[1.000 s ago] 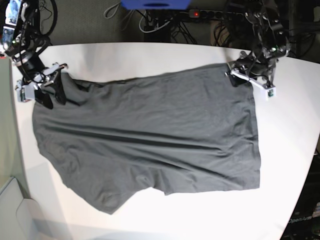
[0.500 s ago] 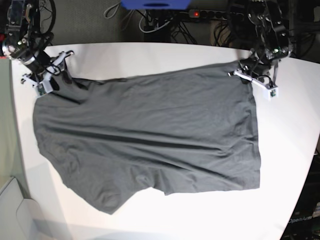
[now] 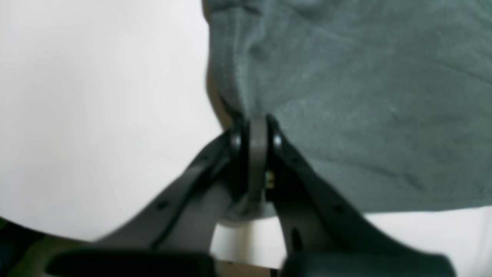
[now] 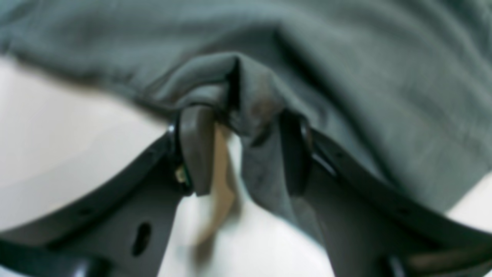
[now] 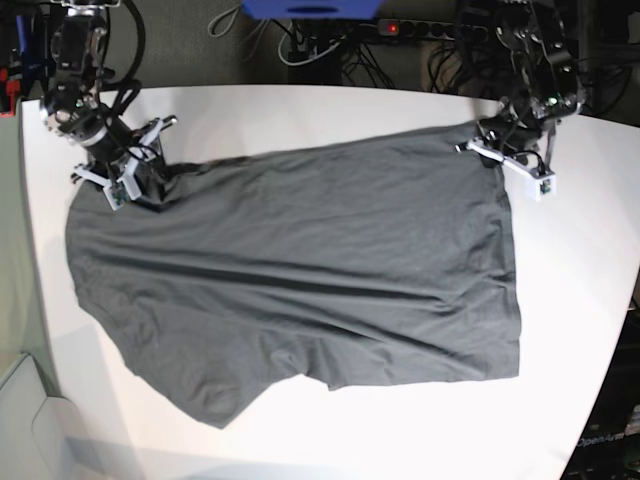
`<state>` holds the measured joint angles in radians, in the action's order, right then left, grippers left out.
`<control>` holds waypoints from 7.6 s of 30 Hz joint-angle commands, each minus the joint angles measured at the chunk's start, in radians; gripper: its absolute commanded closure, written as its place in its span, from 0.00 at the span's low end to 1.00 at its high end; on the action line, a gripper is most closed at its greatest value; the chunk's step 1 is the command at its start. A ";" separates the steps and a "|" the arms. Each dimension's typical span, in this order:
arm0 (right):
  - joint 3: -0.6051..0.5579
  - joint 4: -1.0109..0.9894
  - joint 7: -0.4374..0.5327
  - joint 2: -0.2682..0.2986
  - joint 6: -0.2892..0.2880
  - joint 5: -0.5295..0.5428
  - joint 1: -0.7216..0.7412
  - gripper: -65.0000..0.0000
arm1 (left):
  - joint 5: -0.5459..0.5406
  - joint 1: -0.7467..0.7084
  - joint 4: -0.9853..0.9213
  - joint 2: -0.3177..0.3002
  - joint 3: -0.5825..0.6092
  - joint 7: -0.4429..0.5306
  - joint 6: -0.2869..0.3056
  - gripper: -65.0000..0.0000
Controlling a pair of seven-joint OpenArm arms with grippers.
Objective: Layout the t-shirt on the table in an organized manner, then fold the t-shirt properly
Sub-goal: 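Lift the shirt with both grippers and swing it up and back down, then lay the shirt flat on the table and release with both grippers, then grasp the shirt's side edge with the right gripper and smooth it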
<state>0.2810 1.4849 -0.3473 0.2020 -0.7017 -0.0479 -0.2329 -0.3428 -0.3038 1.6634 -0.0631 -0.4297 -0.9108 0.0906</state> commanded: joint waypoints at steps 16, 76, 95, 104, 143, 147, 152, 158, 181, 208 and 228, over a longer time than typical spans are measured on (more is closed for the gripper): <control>0.103 0.356 -0.060 -0.065 0.004 -0.062 0.091 1.00 | 0.009 0.128 0.269 -0.070 0.004 -0.115 -0.007 1.00; 0.039 -0.025 -0.131 0.055 0.004 -0.034 1.130 0.99 | -0.032 1.236 -0.340 -0.264 0.317 0.104 -0.009 1.00; -0.012 0.194 -0.302 0.113 0.004 -0.028 1.202 0.99 | -0.144 1.310 -0.320 -0.234 0.194 0.157 -0.009 1.00; 0.030 0.544 -0.325 0.023 0.004 0.035 0.617 0.99 | -0.270 0.859 -0.145 -0.277 0.019 0.114 -0.007 1.00; -0.101 0.527 -0.215 -0.103 0.004 0.035 -0.308 0.82 | -0.266 0.116 -0.157 -0.310 -0.091 0.098 -0.005 0.99; -0.116 0.529 -0.213 -0.080 0.004 0.035 -0.342 0.71 | -0.266 0.074 -0.147 -0.310 -0.091 0.075 -0.005 0.89; -0.099 0.535 -0.213 -0.037 0.004 0.035 -0.349 0.69 | -0.267 0.039 -0.104 -0.323 -0.091 -0.021 -0.005 0.62; 0.062 0.534 -0.217 -0.039 0.004 0.036 -0.262 0.69 | -0.275 0.004 0.048 -0.329 -0.163 -0.031 -0.005 0.58; -0.101 -0.146 -0.422 -0.101 0.004 -0.155 0.699 0.99 | -0.058 0.473 -0.446 -0.194 0.104 0.126 -0.009 1.00; -0.130 -0.007 -0.174 -0.138 0.004 -0.226 0.211 0.99 | 0.058 0.318 -0.374 -0.257 0.098 0.097 -0.007 1.00; -0.165 0.216 -0.283 -0.109 0.004 -0.223 0.333 0.99 | 0.060 0.262 0.025 -0.217 -0.011 -0.152 -0.007 1.00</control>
<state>0.1154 1.6859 -0.6533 0.0868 -0.7059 -0.2794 0.0727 -0.2741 -0.0635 1.6737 -0.2718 -0.4397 -1.0748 0.0845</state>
